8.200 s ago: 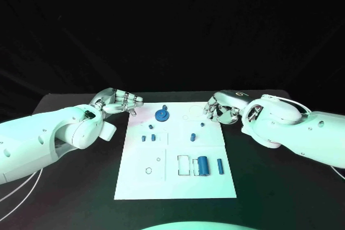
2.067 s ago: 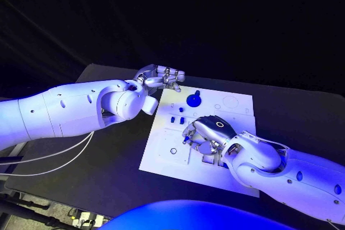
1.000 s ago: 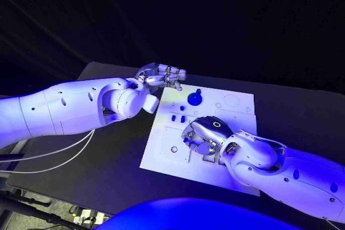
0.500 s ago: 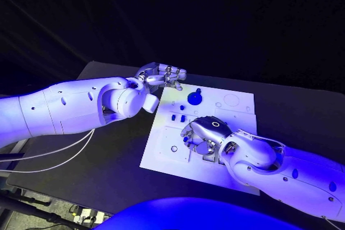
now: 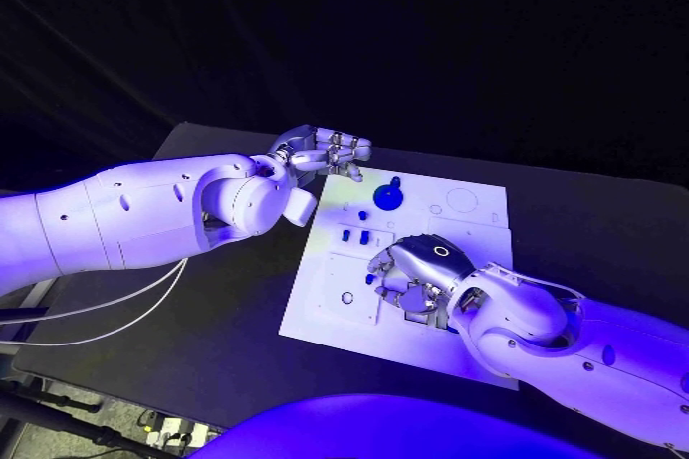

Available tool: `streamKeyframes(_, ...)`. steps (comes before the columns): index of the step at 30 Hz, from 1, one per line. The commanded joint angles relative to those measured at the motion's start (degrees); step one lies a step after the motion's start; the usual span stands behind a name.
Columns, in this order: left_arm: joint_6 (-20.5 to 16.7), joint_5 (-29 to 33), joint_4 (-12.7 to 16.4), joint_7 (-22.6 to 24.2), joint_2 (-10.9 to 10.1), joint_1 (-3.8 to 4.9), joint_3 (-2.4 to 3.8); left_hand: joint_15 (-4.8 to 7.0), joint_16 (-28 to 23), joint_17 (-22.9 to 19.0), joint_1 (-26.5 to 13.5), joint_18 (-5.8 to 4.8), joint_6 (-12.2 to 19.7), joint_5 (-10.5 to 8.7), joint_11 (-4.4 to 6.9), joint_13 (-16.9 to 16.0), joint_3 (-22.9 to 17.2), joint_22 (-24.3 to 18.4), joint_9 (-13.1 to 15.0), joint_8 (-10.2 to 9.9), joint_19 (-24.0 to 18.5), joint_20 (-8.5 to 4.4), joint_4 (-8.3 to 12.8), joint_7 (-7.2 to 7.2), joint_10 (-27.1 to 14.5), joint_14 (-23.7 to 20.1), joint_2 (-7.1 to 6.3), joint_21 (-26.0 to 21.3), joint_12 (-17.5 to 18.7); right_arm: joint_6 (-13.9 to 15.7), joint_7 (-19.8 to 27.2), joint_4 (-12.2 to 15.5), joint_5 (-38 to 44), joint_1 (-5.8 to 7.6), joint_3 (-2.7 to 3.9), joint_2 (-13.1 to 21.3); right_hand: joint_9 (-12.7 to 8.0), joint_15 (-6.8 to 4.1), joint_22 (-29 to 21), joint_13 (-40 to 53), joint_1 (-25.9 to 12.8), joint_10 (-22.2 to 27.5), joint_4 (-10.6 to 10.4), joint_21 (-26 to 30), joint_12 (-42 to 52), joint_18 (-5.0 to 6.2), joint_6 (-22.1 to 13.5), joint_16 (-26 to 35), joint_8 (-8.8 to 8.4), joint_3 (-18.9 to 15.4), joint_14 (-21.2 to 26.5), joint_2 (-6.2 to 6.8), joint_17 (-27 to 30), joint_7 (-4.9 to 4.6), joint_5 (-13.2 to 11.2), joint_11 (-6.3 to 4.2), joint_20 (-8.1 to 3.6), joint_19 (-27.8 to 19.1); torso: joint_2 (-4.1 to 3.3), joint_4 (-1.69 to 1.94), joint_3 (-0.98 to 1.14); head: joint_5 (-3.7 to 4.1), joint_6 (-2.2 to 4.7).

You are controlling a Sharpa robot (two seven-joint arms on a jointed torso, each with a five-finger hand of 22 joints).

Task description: Assemble the parts on the task board

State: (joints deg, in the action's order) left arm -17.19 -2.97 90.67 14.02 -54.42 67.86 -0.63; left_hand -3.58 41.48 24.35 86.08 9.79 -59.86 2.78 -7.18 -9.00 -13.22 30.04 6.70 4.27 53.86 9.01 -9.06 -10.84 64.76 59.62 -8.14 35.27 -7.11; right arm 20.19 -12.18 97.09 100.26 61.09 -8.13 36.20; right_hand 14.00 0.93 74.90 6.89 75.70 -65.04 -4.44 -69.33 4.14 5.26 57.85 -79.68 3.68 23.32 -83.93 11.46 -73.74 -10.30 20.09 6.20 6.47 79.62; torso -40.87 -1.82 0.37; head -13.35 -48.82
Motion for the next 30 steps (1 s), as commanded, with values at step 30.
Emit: streamKeyframes(30, 2.9, -0.2, -0.2, 0.0, -0.1, 0.02, 0.02, -0.01, -0.2, -0.2, 0.4, 0.61, 0.3, 0.00, 0.01, -0.1, 0.3, -0.1, -0.1, 0.0, 0.3, 0.23, 0.5, 0.15, -0.5, -0.6, 0.71, -0.4, -0.4, -12.2, -2.4, 2.2, -5.1, 9.58, 1.40, 11.7, -0.6, -0.11, 2.7, 0.3, 1.5, 4.8, -1.3, 4.7, 4.0, 0.19, 0.4, 0.6, 0.71, -9.6, -2.4, -0.66, 1.4, 1.99, -2.2, -0.76, 0.12, -1.8, 0.01, -0.12, -0.05, 4.29, 3.06)
